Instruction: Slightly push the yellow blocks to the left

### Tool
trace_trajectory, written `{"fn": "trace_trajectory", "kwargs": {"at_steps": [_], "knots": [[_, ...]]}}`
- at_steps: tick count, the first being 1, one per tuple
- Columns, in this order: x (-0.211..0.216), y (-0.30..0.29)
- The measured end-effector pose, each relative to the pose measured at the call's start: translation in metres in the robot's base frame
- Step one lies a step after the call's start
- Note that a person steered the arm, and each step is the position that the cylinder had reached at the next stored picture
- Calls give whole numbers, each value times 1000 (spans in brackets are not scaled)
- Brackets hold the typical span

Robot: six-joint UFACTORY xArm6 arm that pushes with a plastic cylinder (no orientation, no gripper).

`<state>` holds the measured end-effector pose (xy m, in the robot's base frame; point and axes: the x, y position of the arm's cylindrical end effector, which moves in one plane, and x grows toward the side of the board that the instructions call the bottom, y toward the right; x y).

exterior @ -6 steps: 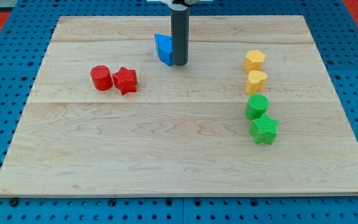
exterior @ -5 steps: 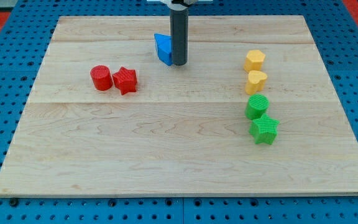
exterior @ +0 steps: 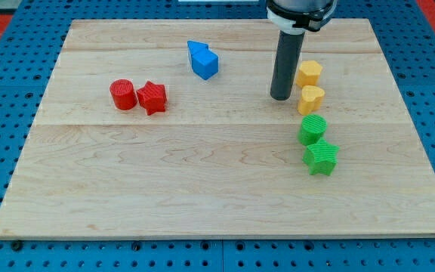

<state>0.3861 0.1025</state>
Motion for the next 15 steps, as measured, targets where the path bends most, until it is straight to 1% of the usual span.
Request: {"fn": "trace_trajectory", "kwargs": {"at_steps": [1, 3, 4, 5, 6, 7, 8, 9, 10, 11, 12, 13, 14, 15], "knots": [[-10, 31], [-10, 40], [-19, 45], [-26, 64], [1, 125], [22, 122], [23, 92], [22, 76], [14, 79], [-25, 107], [-53, 102], [-63, 93], [-63, 66], [-63, 65]]}}
